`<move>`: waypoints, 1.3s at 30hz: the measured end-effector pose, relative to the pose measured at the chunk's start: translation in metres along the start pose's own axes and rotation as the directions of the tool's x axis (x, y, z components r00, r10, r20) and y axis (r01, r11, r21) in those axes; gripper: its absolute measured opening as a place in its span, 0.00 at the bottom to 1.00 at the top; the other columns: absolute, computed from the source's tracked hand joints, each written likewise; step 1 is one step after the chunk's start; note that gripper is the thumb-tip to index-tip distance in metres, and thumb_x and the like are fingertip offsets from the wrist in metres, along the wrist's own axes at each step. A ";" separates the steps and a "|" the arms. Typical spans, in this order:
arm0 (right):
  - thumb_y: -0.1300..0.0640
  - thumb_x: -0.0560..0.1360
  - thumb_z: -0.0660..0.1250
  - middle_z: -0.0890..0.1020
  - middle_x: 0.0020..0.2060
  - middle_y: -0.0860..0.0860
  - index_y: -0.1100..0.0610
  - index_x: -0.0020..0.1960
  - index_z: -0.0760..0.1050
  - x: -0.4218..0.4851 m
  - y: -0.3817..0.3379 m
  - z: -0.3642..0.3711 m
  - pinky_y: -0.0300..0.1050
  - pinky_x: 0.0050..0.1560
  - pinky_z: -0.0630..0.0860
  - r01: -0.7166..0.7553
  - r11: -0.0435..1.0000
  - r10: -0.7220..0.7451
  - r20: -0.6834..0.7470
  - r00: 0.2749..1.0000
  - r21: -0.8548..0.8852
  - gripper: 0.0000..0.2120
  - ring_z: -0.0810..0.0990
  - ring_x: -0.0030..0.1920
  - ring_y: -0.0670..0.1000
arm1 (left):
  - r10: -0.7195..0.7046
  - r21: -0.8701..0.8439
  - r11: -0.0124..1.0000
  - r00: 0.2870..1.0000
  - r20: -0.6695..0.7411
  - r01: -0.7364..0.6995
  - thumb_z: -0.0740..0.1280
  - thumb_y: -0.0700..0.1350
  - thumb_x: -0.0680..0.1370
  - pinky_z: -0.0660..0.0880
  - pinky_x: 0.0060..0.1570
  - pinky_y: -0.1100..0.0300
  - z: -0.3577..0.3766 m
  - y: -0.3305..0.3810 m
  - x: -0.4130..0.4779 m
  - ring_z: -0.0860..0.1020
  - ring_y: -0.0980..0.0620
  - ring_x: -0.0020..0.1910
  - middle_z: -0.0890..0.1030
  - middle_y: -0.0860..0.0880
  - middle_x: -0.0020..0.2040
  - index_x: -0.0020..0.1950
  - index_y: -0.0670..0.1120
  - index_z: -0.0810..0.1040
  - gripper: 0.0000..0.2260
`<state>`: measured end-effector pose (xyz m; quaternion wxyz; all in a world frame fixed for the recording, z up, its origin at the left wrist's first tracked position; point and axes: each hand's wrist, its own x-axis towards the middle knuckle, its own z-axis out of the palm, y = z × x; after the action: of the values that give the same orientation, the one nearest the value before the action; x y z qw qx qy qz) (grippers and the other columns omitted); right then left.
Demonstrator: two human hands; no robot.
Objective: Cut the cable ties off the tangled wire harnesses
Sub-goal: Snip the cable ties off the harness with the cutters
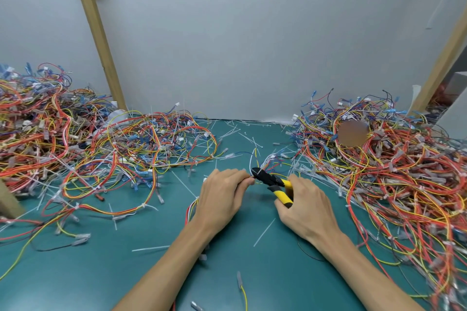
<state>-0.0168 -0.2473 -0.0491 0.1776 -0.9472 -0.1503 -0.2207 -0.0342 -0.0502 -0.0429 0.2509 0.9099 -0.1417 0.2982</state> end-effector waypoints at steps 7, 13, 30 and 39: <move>0.47 0.62 0.73 0.76 0.39 0.50 0.54 0.47 0.70 0.003 0.007 -0.002 0.48 0.40 0.70 0.063 0.984 -0.079 -0.090 0.993 -0.164 0.20 0.74 0.40 0.56 | -0.051 -0.047 0.998 0.999 -0.012 0.050 0.64 0.48 0.81 0.63 0.38 0.58 0.002 -0.001 -0.001 0.75 0.50 0.36 0.80 0.53 0.35 0.46 0.49 0.82 0.08; 0.45 0.63 0.72 0.71 0.34 0.46 0.52 0.45 0.68 0.002 0.007 -0.002 0.43 0.33 0.64 0.049 0.983 -0.065 -0.085 0.994 -0.175 0.18 0.72 0.36 0.53 | -0.060 -0.040 0.997 0.998 0.000 0.060 0.65 0.47 0.81 0.64 0.38 0.56 0.002 -0.001 0.000 0.74 0.48 0.36 0.79 0.52 0.34 0.45 0.49 0.81 0.08; 0.41 0.68 0.64 0.73 0.33 0.45 0.48 0.41 0.62 0.003 0.008 -0.001 0.44 0.32 0.62 -0.019 0.988 0.027 0.049 0.998 -0.155 0.15 0.69 0.34 0.53 | -0.046 0.000 0.999 0.999 0.008 0.046 0.65 0.48 0.81 0.67 0.38 0.54 0.002 -0.001 0.000 0.76 0.45 0.36 0.79 0.51 0.34 0.46 0.49 0.82 0.08; 0.44 0.64 0.69 0.68 0.33 0.44 0.50 0.42 0.62 0.002 0.006 -0.003 0.43 0.32 0.59 0.054 0.981 -0.063 -0.048 0.997 -0.184 0.18 0.67 0.34 0.53 | -0.030 0.015 0.999 1.000 0.004 0.030 0.65 0.48 0.80 0.68 0.38 0.54 0.003 -0.002 -0.001 0.76 0.45 0.35 0.80 0.51 0.35 0.46 0.49 0.83 0.08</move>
<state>-0.0144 -0.2530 -0.0476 0.0873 -0.9485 -0.1523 -0.2637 -0.0328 -0.0502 -0.0461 0.2484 0.9144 -0.1263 0.2935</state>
